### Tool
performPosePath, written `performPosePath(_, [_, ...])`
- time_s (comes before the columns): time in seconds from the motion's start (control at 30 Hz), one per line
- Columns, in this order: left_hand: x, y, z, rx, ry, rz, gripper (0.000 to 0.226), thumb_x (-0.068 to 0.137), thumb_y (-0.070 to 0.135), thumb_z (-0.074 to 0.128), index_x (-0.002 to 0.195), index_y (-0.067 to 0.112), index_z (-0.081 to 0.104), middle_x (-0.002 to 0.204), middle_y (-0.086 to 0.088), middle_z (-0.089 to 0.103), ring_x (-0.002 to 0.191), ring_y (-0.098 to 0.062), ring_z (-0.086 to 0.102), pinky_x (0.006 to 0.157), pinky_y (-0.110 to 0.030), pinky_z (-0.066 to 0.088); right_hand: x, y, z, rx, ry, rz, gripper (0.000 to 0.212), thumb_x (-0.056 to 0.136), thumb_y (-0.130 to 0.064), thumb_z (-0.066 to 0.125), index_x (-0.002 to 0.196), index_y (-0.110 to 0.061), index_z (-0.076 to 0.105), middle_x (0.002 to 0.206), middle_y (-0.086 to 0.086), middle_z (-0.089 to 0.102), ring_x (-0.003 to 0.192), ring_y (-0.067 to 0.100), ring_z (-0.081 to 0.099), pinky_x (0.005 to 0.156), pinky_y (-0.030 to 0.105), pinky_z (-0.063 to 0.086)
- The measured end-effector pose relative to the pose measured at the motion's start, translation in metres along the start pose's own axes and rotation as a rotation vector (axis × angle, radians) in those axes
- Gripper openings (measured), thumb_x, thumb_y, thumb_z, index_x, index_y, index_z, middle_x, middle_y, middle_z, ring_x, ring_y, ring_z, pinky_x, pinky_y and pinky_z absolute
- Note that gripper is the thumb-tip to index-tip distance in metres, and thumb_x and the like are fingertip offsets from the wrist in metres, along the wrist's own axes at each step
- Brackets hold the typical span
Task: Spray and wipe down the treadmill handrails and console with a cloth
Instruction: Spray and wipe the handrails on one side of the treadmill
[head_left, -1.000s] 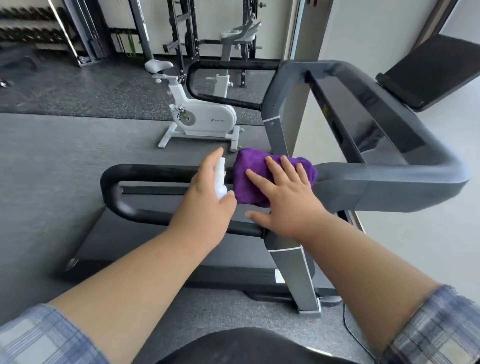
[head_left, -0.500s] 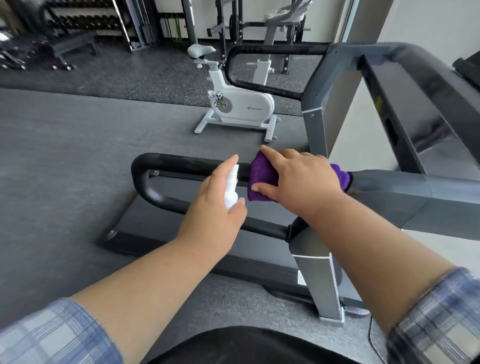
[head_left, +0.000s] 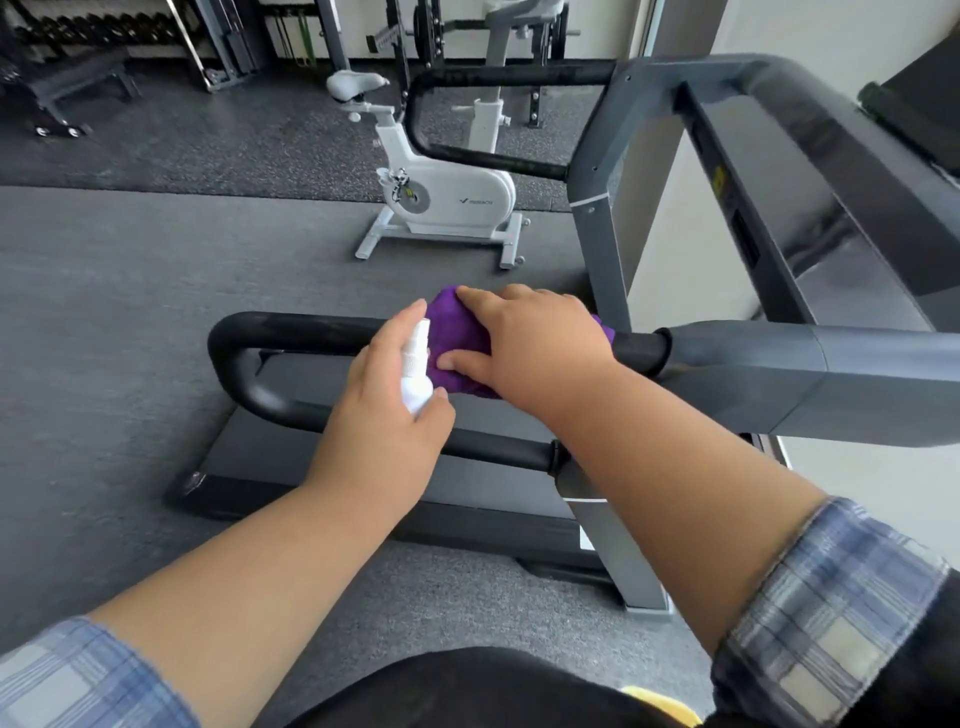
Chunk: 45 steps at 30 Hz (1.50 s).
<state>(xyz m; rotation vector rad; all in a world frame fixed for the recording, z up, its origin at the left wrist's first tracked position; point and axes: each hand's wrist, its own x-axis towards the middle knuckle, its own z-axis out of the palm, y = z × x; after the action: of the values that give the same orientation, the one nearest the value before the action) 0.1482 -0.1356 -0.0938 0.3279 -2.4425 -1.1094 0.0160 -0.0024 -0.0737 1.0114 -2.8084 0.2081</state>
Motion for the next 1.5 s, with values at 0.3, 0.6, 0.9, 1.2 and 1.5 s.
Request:
performPosePath(0.3, [0.004,0.002,-0.009,-0.001,-0.035,0.05,0.077,0.088,0.018,0.062,0.135,0.068,0.026,0.133,0.02,0.05,0.112,0.003,0.053,0.087,-0.014,0.04,-0.039,0.036,-0.007,-0.1,0.111,0.079,0.089,0.079,-0.09,0.025,0.148,-0.037,0.04,0.12,-0.004,0.065,0.106,0.025,0.063,0.09,0.04,0.048])
performPosePath(0.6, [0.005,-0.029,-0.031,0.04,0.049,-0.022,0.071,0.083,0.02,0.061,0.122,0.071,0.031,0.103,0.024,0.06,0.084,0.0,0.06,0.059,-0.019,0.049,0.012,-0.037,0.015,-0.156,0.082,-0.077,0.097,0.079,-0.087,0.039,0.157,-0.031,0.022,0.131,0.004,0.058,0.107,0.031,0.061,0.084,0.042,0.043])
performPosePath(0.9, [0.032,-0.087,-0.088,0.016,0.118,-0.079,0.064,0.081,0.025,0.058,0.125,0.064,0.033,0.103,0.029,0.058,0.094,0.008,0.056,0.064,-0.005,0.04,0.06,-0.113,0.031,-0.23,0.056,-0.096,0.09,0.084,-0.081,0.041,0.156,-0.031,0.021,0.121,0.004,0.06,0.097,0.03,0.062,0.071,0.038,0.032])
performPosePath(1.2, [0.064,-0.158,-0.166,-0.046,0.08,-0.05,0.069,0.078,0.028,0.055,0.117,0.078,0.026,0.102,0.03,0.059,0.088,0.005,0.059,0.062,-0.009,0.038,0.115,-0.21,0.051,-0.27,0.015,-0.095,0.086,0.086,-0.077,0.048,0.155,-0.034,0.021,0.132,0.003,0.055,0.107,0.031,0.059,0.08,0.04,0.04])
performPosePath(1.5, [0.083,-0.195,-0.192,-0.118,-0.022,-0.051,0.062,0.074,0.038,0.051,0.118,0.075,0.029,0.1,0.024,0.06,0.083,0.002,0.058,0.062,-0.024,0.041,0.098,-0.197,0.042,-0.066,0.004,0.004,0.079,0.083,-0.067,0.062,0.152,-0.045,0.03,0.146,-0.009,0.049,0.127,0.026,0.05,0.103,0.044,0.037])
